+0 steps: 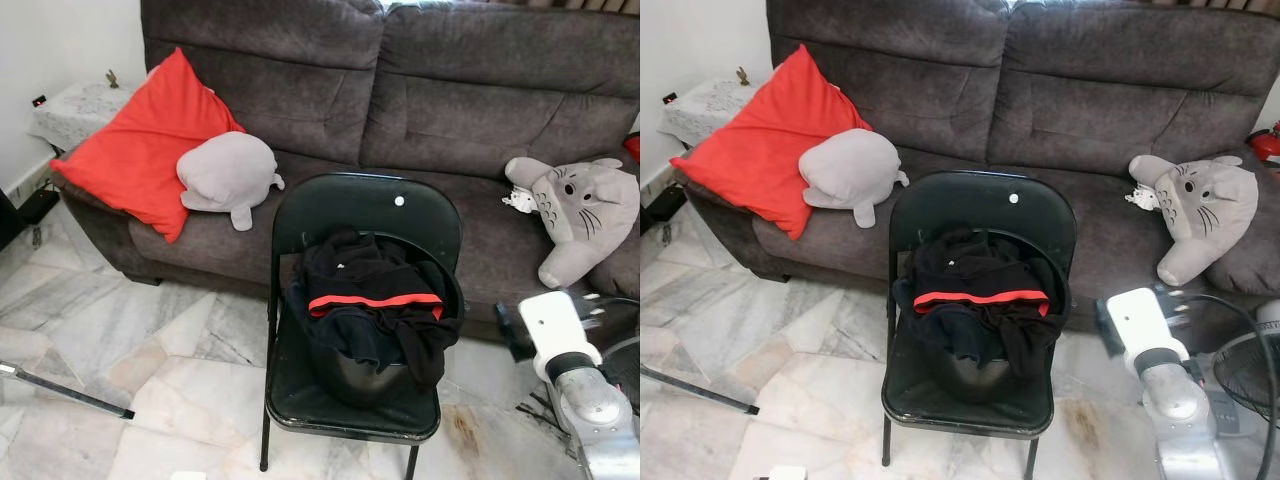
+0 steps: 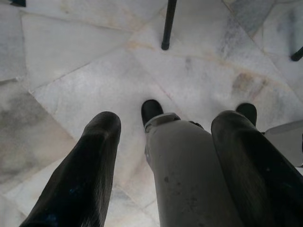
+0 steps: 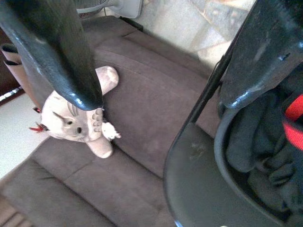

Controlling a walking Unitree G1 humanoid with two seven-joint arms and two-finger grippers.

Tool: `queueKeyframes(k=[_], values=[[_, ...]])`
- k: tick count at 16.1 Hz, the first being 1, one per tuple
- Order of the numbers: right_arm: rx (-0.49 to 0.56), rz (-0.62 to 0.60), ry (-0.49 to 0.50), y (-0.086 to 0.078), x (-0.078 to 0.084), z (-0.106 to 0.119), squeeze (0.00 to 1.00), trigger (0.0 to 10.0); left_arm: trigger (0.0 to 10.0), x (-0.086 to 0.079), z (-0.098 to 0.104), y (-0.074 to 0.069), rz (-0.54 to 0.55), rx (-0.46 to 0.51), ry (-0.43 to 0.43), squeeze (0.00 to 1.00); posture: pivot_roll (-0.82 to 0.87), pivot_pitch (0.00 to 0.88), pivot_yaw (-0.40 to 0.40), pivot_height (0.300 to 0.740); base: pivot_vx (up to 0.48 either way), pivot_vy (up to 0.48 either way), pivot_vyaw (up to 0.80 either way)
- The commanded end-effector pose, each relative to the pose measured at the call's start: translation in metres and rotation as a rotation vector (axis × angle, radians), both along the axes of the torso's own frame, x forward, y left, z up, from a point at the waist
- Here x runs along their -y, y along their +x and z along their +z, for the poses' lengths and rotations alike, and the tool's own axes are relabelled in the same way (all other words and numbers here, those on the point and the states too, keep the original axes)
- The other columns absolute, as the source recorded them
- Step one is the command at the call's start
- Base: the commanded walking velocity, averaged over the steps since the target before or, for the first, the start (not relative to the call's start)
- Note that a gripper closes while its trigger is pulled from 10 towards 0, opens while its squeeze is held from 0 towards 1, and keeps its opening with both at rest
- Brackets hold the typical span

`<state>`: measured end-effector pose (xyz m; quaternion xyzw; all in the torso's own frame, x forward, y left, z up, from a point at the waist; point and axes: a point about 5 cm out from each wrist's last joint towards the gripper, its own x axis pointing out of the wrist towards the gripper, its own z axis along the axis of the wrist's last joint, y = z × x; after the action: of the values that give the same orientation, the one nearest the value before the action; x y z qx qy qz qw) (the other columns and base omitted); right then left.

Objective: Hang hanger

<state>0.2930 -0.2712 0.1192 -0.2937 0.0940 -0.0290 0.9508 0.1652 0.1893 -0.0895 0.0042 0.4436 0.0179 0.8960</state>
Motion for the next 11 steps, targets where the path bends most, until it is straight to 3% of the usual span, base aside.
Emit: queueKeyframes(k=[1,2,4,5,8,10,11], values=[[-0.03,0.007,-0.024,0.001,0.006,0.003,0.0,10.0,10.0,0.004,-0.004,-0.007,-0.006,-0.042,-0.003,0.0,-0.08,0.066,-0.023,0.74,0.0,0.0,0.0],[-0.059,0.026,-0.036,0.003,0.008,0.003,0.0,10.0,10.0,0.011,-0.004,-0.004,-0.015,-0.042,-0.01,0.0,-0.08,0.068,-0.023,0.74,0.0,0.0,0.0],[-0.166,0.08,-0.165,0.012,0.016,0.002,0.0,10.0,10.0,0.028,-0.006,-0.004,-0.029,-0.051,-0.023,0.0,-0.08,0.078,-0.021,0.74,0.0,0.0,0.0],[-0.16,0.083,-0.182,0.015,0.017,0.003,0.0,10.0,10.0,0.032,-0.006,-0.005,-0.032,-0.055,-0.025,0.0,-0.08,0.082,-0.017,0.74,0.0,0.0,0.0],[-0.037,0.12,-0.113,0.037,0.006,0.024,0.0,10.0,10.0,0.045,-0.009,-0.012,-0.047,-0.076,-0.031,0.0,-0.07,0.089,-0.015,0.74,0.0,0.0,0.0],[0.025,0.153,-0.136,0.043,-0.004,0.032,0.0,10.0,10.0,0.047,-0.01,-0.012,-0.049,-0.077,-0.028,0.0,-0.07,0.095,-0.012,0.74,0.0,0.0,0.0],[0.169,0.136,-0.075,0.047,-0.012,0.047,0.0,10.0,10.0,0.038,-0.006,-0.007,-0.027,-0.025,0.01,0.0,-0.07,0.1,-0.013,0.74,0.0,0.0,0.0]])
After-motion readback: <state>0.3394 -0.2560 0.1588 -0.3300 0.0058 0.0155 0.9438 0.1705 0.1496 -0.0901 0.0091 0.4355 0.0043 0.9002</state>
